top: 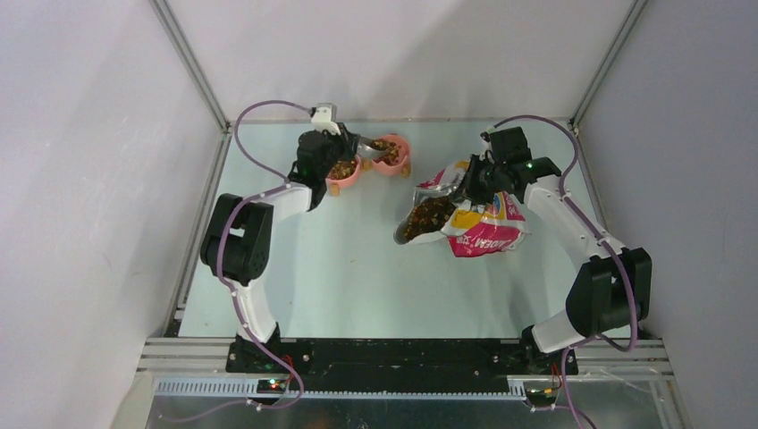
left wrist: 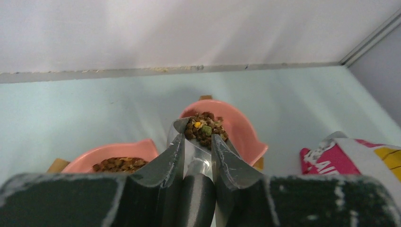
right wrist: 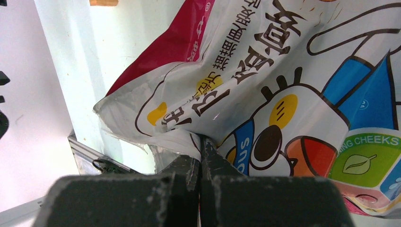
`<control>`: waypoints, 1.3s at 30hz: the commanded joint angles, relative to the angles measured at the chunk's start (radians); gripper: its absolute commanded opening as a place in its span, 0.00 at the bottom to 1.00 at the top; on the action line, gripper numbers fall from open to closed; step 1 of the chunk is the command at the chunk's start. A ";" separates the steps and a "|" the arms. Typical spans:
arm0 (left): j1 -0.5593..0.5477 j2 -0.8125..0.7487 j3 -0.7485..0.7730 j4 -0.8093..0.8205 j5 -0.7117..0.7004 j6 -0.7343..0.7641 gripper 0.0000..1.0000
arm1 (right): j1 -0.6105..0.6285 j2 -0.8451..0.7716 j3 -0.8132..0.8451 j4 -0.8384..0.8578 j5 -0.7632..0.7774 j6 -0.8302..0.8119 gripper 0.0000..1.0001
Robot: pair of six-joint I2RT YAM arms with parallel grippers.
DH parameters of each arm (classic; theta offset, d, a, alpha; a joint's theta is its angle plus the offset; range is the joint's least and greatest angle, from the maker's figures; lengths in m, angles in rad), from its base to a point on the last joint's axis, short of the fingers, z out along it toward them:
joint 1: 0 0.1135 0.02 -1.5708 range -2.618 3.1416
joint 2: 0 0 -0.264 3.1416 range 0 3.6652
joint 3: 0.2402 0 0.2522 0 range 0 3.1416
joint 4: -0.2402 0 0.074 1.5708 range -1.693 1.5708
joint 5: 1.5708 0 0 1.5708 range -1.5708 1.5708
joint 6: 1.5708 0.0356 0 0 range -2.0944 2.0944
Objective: Serve the pet food
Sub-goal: Pour the pet food into the pet food bowl.
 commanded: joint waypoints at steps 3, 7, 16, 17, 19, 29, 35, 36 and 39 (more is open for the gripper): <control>-0.031 -0.006 0.125 -0.230 -0.072 0.154 0.00 | -0.050 0.027 0.044 0.059 0.098 -0.022 0.00; -0.057 0.001 0.184 -0.320 -0.092 0.227 0.00 | -0.053 0.033 0.044 0.059 0.092 -0.023 0.00; -0.114 0.013 0.356 -0.514 -0.155 0.391 0.00 | -0.059 0.033 0.044 0.050 0.085 -0.044 0.00; -0.119 0.009 0.369 -0.529 -0.166 0.421 0.00 | -0.062 0.033 0.044 0.045 0.085 -0.050 0.00; -0.136 0.006 0.394 -0.554 -0.179 0.463 0.00 | -0.068 0.033 0.044 0.039 0.084 -0.057 0.00; -0.210 0.008 0.452 -0.571 -0.251 0.655 0.00 | -0.085 0.005 0.034 0.035 0.083 -0.077 0.00; -0.222 -0.005 0.458 -0.572 -0.272 0.688 0.00 | -0.089 -0.004 0.028 0.033 0.081 -0.077 0.00; -0.222 -0.015 0.458 -0.575 -0.267 0.673 0.00 | -0.089 -0.005 0.029 0.033 0.080 -0.076 0.00; -0.221 -0.054 0.457 -0.586 -0.240 0.627 0.00 | -0.091 -0.002 0.030 0.039 0.034 -0.075 0.00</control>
